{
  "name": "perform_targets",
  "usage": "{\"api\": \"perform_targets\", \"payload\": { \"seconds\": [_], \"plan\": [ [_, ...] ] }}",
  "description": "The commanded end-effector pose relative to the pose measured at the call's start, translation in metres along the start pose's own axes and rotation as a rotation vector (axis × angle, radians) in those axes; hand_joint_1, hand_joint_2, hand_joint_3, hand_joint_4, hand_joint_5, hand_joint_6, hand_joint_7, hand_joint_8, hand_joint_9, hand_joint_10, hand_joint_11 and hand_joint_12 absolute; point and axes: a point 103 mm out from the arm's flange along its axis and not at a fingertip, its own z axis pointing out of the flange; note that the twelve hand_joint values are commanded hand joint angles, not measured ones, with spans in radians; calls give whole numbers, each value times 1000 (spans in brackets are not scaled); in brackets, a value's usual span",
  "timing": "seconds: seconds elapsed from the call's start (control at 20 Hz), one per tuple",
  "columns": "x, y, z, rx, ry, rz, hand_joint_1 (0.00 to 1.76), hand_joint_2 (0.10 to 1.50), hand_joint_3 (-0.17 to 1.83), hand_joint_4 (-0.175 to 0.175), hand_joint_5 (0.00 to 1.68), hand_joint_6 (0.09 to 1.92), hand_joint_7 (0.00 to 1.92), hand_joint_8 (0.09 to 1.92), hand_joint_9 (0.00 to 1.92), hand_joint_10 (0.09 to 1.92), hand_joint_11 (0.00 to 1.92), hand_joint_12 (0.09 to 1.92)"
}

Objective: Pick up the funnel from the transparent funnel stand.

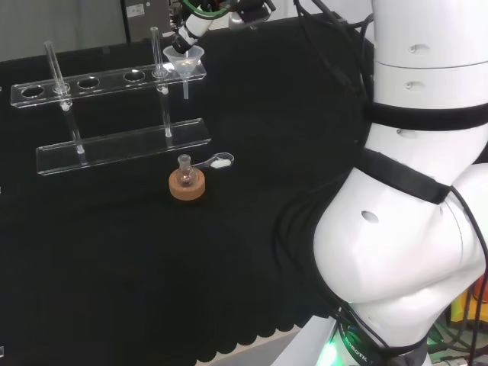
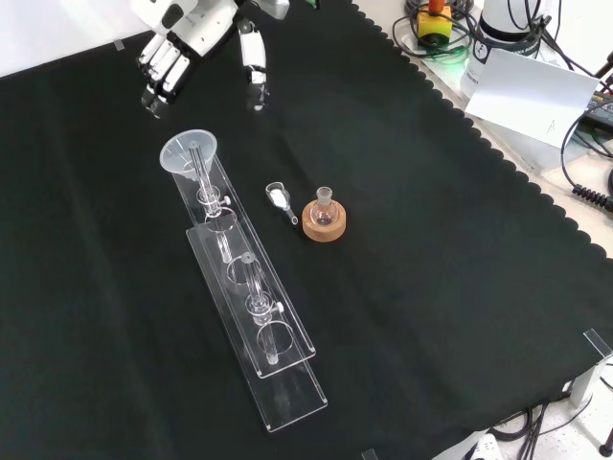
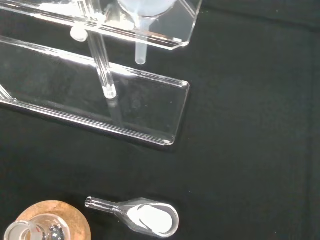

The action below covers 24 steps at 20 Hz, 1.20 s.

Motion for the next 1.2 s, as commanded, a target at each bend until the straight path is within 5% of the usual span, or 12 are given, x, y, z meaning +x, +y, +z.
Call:
{"api": "perform_targets", "payload": {
  "seconds": [0.05,0.45,1.2],
  "plan": [
    [11,16,9,-5,-18,-44,468,739,99,-34,108,87,0,425,133,838,74,1467],
    [11,33,13,17,-18,-64,551,747,87,-49,140,87,0,670,292,800,200,1428],
    [10,53,23,102,-39,-62,578,750,85,-48,138,87,0,535,227,793,220,1411]
  ]
}}
